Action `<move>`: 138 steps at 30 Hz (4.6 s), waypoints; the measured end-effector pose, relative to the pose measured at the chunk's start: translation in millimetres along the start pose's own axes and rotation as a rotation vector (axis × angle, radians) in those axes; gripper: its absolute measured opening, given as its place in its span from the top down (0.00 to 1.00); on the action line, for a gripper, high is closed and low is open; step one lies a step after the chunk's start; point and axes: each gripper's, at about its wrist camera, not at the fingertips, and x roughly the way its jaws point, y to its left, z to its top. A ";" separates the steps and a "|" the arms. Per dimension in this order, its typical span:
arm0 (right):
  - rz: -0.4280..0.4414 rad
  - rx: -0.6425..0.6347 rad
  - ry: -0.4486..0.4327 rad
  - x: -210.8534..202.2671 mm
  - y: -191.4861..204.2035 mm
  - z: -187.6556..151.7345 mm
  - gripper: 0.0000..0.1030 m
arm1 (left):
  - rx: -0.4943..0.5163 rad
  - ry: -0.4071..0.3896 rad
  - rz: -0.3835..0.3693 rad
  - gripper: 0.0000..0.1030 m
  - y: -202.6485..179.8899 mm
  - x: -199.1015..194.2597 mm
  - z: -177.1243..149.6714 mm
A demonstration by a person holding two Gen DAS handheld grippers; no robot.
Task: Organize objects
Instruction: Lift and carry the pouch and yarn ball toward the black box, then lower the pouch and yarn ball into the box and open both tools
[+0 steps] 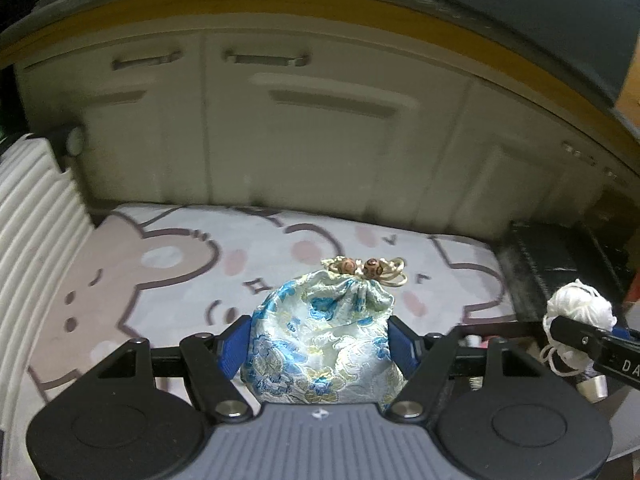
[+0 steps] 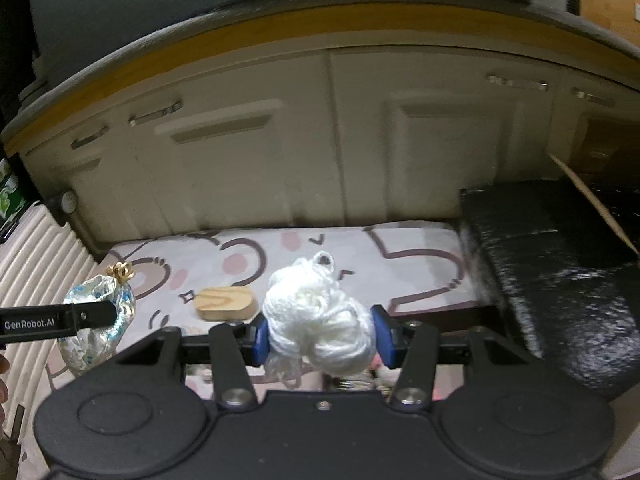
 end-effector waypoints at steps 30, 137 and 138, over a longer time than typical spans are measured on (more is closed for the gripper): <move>-0.129 0.041 0.106 8.5 -117.9 -29.9 0.50 | 0.102 0.075 -0.498 0.31 -155.6 64.7 -25.6; -0.160 0.090 0.107 17.4 -123.2 -22.7 0.45 | 0.262 0.155 -0.250 0.17 -130.8 68.8 -28.7; -0.165 0.090 0.106 14.9 -123.2 -22.6 0.41 | 0.260 0.149 -0.245 0.15 -129.0 65.9 -29.2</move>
